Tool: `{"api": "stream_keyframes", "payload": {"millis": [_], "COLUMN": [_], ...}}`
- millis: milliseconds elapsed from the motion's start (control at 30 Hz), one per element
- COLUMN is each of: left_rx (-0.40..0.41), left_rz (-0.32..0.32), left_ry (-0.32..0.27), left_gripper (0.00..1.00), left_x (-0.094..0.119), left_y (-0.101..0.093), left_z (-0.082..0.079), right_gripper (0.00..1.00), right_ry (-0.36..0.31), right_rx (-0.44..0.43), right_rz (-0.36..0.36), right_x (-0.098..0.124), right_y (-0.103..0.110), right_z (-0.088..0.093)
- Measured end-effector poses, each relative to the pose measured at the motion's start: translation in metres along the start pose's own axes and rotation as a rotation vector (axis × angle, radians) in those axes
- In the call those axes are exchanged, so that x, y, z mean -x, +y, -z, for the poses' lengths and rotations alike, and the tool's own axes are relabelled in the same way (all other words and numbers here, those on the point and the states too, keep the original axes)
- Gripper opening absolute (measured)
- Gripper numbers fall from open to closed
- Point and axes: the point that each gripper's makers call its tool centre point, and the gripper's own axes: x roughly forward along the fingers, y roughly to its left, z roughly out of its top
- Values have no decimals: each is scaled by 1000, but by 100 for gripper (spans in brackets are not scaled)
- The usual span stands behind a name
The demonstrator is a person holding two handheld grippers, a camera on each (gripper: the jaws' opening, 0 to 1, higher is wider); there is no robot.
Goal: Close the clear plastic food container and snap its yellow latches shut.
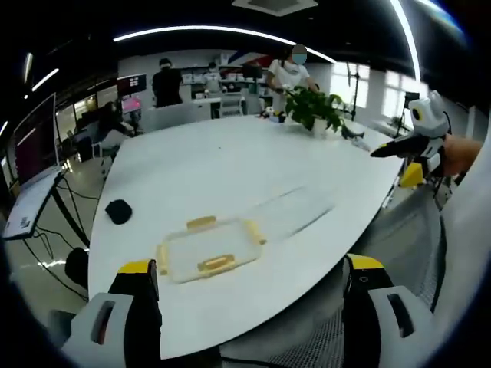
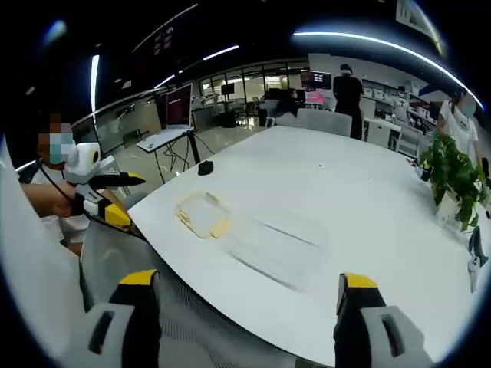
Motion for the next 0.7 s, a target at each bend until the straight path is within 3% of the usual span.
{"api": "stream_keyframes", "payload": {"millis": [267, 700], "left_rx": [-1, -50], "left_rz": [2, 26], "left_ry": [2, 9], "left_gripper": [99, 98], "left_x": [1, 3], "left_y": [4, 11], "left_z": [2, 5], "right_gripper": [96, 91], "right_ry": [-2, 0], "right_rx": [3, 92], "right_rz": [0, -31], "right_x": [-3, -13], "right_y": [3, 17], "right_z": [-3, -12]}}
